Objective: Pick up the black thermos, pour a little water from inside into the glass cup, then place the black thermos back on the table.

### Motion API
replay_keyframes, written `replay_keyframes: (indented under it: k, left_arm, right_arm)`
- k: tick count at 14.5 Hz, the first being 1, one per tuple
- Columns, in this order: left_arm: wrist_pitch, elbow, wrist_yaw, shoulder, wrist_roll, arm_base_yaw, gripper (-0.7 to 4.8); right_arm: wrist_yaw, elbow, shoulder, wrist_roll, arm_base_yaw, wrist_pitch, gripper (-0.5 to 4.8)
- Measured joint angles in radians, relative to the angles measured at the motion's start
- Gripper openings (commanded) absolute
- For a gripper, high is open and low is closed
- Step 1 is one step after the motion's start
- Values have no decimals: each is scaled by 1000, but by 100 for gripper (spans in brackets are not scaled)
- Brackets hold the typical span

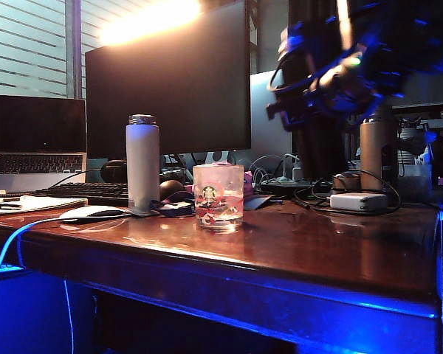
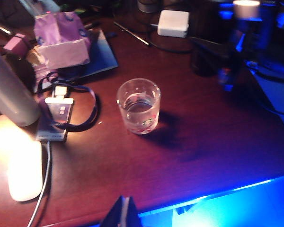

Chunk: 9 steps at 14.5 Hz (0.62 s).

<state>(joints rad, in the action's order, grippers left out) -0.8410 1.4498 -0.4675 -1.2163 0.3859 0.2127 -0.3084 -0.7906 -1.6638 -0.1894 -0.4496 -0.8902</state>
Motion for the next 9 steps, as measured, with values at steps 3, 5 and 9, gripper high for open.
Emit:
replay_keyframes:
  k: [3,5,9]
  left_arm:
    - [0,0,0,0,0,0,-3]
    - [0,0,0,0,0,0,-3]
    - [0,0,0,0,0,0,-3]
  right_arm:
    - [157,64,-5,105,24,-20,57]
    - [182,71,-5,120,34,-27,57]
    - [262,78,-53,158,73,-30,57]
